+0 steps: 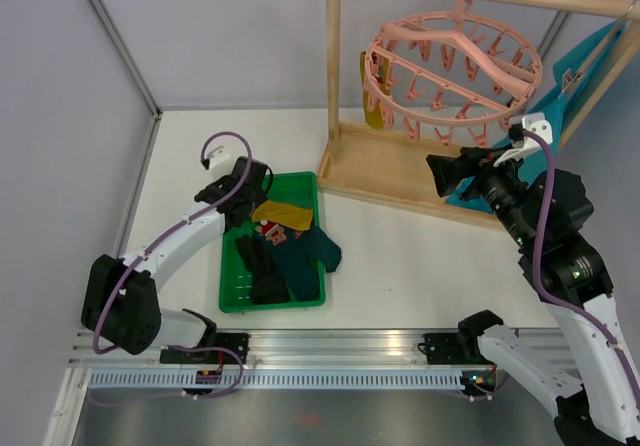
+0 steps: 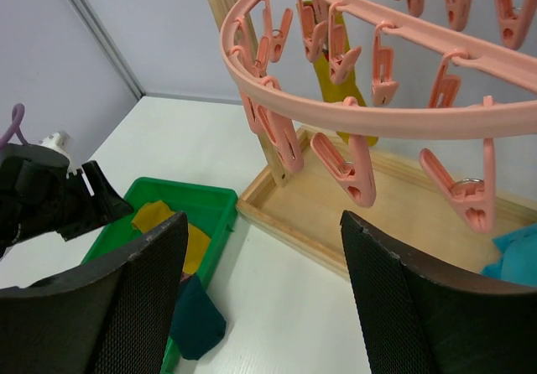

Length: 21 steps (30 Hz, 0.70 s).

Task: Clip the socks to the hanger
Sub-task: Pick up the sock from the bin.

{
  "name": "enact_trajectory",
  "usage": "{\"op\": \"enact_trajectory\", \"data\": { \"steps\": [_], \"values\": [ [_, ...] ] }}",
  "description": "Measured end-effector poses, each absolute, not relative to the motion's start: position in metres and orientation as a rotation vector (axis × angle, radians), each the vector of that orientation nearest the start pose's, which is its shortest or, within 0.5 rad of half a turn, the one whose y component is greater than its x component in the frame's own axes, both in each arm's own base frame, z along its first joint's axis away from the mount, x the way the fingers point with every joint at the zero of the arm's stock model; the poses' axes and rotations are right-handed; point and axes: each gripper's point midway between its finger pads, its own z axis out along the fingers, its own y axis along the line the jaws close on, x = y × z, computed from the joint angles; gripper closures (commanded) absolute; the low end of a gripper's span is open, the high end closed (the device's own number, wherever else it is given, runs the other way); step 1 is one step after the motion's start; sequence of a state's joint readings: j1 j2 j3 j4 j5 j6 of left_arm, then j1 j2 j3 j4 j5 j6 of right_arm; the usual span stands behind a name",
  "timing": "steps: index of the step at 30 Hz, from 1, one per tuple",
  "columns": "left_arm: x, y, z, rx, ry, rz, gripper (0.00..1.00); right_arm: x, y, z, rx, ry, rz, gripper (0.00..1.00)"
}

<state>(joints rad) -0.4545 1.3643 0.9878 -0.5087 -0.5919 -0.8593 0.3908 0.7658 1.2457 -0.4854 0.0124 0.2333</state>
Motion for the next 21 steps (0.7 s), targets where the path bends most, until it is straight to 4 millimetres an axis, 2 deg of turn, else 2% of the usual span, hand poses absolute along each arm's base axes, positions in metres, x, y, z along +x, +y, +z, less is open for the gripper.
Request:
{"op": "enact_trajectory", "data": {
  "steps": [2, 4, 10, 17, 21],
  "values": [
    [0.327, -0.081, 0.115, -0.76, 2.197, 0.08, 0.34, 0.246, 0.112, 0.415, -0.127, 1.606, 0.486, 0.2],
    [0.322, -0.08, 0.109, -0.827, 2.195, 0.068, 0.33, 0.247, 0.113, 0.413, -0.13, 1.613, 0.488, 0.2],
    [0.328, -0.077, 0.106, -1.008, 2.131, 0.0, 0.33, 0.247, 0.114, 0.411, -0.133, 1.616, 0.49, 0.21],
    [0.332, -0.076, 0.082, -1.145, 2.124, -0.05, 0.33, 0.247, 0.114, 0.411, -0.137, 1.617, 0.494, 0.2],
    [0.337, -0.084, 0.077, -1.185, 2.118, -0.097, 0.33, 0.246, 0.115, 0.411, -0.14, 1.617, 0.497, 0.2]
  ]
}}
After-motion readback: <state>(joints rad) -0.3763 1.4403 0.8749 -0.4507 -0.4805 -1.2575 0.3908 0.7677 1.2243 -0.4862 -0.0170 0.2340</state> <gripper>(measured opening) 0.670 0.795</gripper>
